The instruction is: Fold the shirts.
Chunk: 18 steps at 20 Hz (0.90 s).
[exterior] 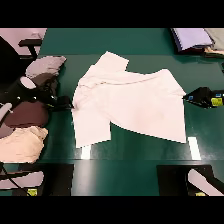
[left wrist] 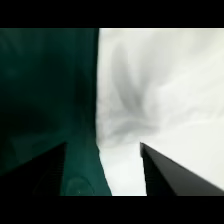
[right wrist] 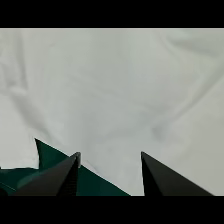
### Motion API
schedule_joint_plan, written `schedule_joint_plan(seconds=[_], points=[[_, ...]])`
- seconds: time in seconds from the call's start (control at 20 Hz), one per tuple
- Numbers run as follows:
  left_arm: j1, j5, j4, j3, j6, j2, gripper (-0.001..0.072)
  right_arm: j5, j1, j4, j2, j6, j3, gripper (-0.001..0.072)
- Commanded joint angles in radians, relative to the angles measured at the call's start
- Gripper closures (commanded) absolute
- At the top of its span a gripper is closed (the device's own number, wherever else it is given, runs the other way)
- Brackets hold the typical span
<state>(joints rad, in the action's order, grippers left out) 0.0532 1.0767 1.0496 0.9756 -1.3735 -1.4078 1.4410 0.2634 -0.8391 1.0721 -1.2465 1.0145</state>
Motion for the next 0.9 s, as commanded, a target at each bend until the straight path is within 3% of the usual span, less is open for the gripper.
schedule_joint_plan(seconds=[0.0, 0.05, 0.15, 0.2, 0.35, 0.55, 0.7, 0.85], points=[[-0.052, -0.074, -0.044, -0.045, 0.009, -0.03, 0.0178, 0.002, -0.004, 0.009, -0.012, 0.001, -0.011, 0.028], [-0.058, -0.074, -0.055, -0.044, 0.01, -0.032, 0.0231, 0.001, -0.003, 0.008, -0.012, 0.001, -0.011, 0.0281], [-0.06, -0.065, -0.063, -0.03, 0.01, -0.028, 0.0575, 0.003, 0.005, 0.002, -0.012, 0.001, -0.012, 0.0281], [-0.06, -0.048, -0.062, -0.015, 0.013, -0.021, 0.068, 0.013, 0.018, -0.008, -0.012, 0.0, -0.013, 0.028], [-0.06, -0.03, -0.049, 0.011, 0.013, 0.061, 0.0684, 0.064, 0.112, -0.111, -0.029, -0.027, -0.068, 0.0281], [-0.06, 0.024, -0.017, 0.011, 0.023, 0.204, 0.0683, 0.051, 0.291, -0.431, -0.1, -0.058, -0.273, 0.0251], [-0.06, 0.043, -0.018, 0.01, 0.023, 0.225, 0.0683, 0.027, 0.399, -0.427, -0.085, -0.053, -0.416, 0.0263], [-0.06, 0.042, -0.018, 0.008, 0.023, 0.225, 0.0683, -0.055, 0.372, -0.365, -0.036, -0.053, -0.502, 0.0265]])
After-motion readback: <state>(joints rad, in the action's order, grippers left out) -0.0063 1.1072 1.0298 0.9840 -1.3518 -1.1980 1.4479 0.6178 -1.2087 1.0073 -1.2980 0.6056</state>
